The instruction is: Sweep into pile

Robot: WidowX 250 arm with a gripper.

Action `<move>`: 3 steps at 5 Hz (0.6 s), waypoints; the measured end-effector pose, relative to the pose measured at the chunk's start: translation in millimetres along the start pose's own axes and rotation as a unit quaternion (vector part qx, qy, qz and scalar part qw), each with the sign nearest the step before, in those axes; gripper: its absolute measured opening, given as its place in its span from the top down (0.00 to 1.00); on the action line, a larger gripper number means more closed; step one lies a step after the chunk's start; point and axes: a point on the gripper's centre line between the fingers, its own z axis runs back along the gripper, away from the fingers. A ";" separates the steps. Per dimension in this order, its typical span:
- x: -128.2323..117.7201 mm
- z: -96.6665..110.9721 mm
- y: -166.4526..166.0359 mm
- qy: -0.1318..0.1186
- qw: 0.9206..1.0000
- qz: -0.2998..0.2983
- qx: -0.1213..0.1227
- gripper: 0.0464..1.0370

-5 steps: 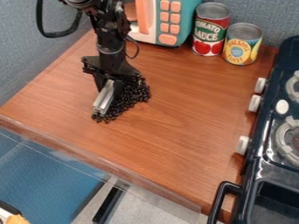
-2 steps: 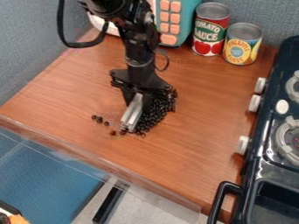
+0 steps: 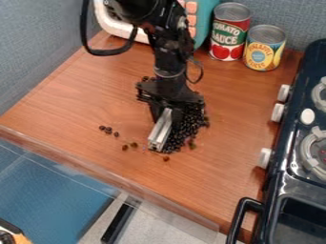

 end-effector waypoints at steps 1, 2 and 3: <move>0.6 3.3 0.2 -0.006 1.000 -0.002 -0.003 0.65; -4.8 13.6 20.3 -0.005 1.000 0.012 -0.008 0.65; 1.7 43.2 48.5 -0.041 0.999 0.030 -0.013 0.65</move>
